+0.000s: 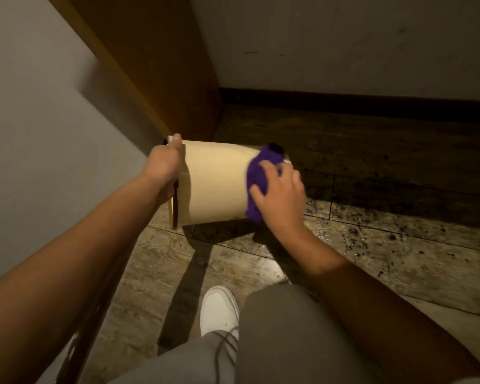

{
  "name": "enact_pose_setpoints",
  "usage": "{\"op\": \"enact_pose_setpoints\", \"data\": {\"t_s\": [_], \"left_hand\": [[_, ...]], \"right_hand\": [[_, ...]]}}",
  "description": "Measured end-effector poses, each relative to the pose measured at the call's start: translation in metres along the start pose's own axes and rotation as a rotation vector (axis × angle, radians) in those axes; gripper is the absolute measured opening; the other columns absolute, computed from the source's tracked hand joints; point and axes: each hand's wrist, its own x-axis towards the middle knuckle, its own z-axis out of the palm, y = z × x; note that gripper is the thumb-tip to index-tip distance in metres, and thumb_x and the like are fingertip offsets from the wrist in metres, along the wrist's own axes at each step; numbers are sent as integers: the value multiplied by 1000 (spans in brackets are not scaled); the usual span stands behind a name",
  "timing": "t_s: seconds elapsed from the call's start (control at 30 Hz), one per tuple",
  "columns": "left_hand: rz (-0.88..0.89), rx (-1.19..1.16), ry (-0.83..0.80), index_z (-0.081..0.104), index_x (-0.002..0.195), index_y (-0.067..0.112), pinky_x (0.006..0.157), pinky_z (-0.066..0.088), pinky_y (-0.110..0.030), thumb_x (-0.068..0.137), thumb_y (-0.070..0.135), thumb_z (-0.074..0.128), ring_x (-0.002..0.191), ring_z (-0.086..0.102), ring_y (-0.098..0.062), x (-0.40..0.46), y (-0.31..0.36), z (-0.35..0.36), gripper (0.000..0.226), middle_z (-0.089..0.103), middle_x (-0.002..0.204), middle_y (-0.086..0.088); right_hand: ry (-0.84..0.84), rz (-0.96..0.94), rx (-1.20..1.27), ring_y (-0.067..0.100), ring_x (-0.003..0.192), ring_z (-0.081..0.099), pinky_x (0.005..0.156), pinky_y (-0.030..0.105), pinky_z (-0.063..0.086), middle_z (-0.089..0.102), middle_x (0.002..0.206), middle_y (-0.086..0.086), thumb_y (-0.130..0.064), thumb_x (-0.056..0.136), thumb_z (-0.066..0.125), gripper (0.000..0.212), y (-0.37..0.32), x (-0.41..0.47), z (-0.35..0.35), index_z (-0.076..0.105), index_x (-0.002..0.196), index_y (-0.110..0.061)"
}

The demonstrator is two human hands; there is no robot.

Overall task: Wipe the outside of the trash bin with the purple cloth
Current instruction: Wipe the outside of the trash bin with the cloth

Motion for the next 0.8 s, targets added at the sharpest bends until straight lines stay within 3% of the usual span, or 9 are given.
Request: {"op": "enact_pose_setpoints", "data": {"t_s": [0.1,0.2,0.33,0.4,0.47,0.53,0.63,0.8], "left_hand": [[-6,-10,22,49,142,9,93,43,-45,105,56,39,103,60,-25,1,-4,-12,61,63,120,-10],[43,35,-47,55,142,14,104,44,-52,100,59,49,115,60,-32,-2,-8,-21,62,64,125,-8],[153,108,-332,53,147,22,92,48,-45,102,33,57,118,58,-28,-12,-10,-28,46,60,129,-3],[153,183,-409,44,154,29,99,48,-48,105,34,53,120,57,-25,-14,-12,-30,50,57,134,1],[149,264,-380,43,153,32,106,46,-54,105,47,48,121,56,-26,-17,-13,-30,50,57,133,2],[209,274,-268,53,146,30,103,48,-55,104,52,48,117,59,-28,-18,-10,-30,48,60,128,2],[284,205,-89,60,140,29,93,53,-48,103,44,55,111,61,-25,-21,7,-26,40,62,126,-1],[369,378,-10,58,146,24,105,49,-52,105,37,54,122,57,-31,-30,7,-10,44,58,144,-9]], "right_hand": [[-107,281,-12,36,115,55,89,43,50,55,126,13,-41,89,63,48,58,3,-2,54,133,-24],[-81,436,88,34,110,60,83,36,43,58,124,11,-42,89,64,40,83,5,-12,59,124,-24],[28,375,255,26,104,61,83,34,46,62,120,4,-43,87,66,36,57,19,-33,61,120,-28],[44,306,334,23,100,61,83,35,49,65,116,-1,-44,86,66,36,37,27,-45,61,119,-31],[-65,248,367,19,97,59,81,33,48,64,113,-6,-44,87,67,40,21,32,-53,59,125,-35],[-219,197,331,20,100,60,85,34,51,64,117,-5,-45,89,67,50,9,31,-56,52,136,-36],[-338,152,241,28,117,61,95,41,52,62,136,1,-48,92,62,62,-2,26,-42,42,149,-35],[-477,189,188,30,120,59,98,46,52,60,140,3,-51,94,56,59,-3,13,-10,41,150,-39]]}}
